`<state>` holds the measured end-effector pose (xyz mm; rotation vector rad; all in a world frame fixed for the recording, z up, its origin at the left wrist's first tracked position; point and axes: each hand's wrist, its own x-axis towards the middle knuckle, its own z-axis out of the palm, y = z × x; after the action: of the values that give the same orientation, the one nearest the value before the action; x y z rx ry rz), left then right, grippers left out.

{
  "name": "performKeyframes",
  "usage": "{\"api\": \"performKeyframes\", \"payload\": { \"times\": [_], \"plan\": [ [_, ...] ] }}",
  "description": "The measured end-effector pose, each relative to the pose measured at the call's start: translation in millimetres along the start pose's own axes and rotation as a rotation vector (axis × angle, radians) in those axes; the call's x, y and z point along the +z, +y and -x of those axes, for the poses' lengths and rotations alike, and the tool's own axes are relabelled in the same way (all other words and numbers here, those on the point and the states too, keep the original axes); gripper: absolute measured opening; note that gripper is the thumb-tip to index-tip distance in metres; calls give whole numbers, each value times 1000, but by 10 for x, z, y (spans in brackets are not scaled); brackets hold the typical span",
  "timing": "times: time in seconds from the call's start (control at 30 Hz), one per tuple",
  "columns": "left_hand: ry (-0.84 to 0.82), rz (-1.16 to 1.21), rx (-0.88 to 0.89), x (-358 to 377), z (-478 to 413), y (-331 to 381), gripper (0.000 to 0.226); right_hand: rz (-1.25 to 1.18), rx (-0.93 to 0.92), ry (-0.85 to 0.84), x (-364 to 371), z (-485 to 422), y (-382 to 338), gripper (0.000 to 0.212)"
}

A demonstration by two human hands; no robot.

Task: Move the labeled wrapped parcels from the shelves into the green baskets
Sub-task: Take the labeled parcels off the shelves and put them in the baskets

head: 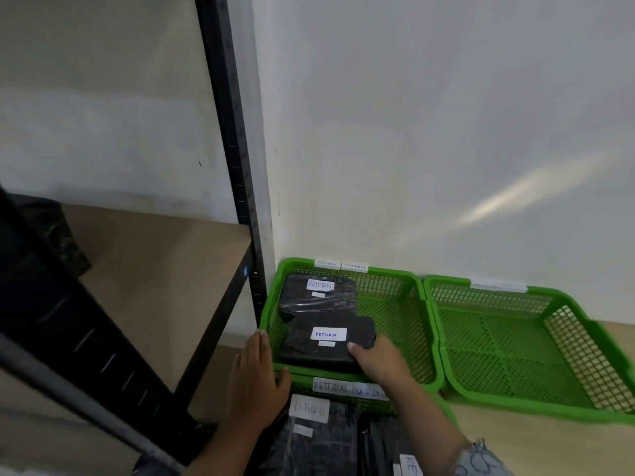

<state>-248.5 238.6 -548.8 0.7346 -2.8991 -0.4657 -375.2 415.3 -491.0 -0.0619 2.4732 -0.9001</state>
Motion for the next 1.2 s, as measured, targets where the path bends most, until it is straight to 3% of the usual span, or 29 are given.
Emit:
{"api": "performKeyframes", "payload": {
  "times": [0.1, 0.33, 1.2],
  "plan": [
    [16, 5, -4, 18, 2, -28, 79, 281, 30, -28, 84, -52, -67, 48],
    [-35, -53, 6, 72, 2, -32, 74, 381, 18, -58, 262, -166, -61, 50],
    [-4, -36, 39, 94, 10, -23, 85, 189, -16, -174, 264, -290, 64, 52]
  ]
}}
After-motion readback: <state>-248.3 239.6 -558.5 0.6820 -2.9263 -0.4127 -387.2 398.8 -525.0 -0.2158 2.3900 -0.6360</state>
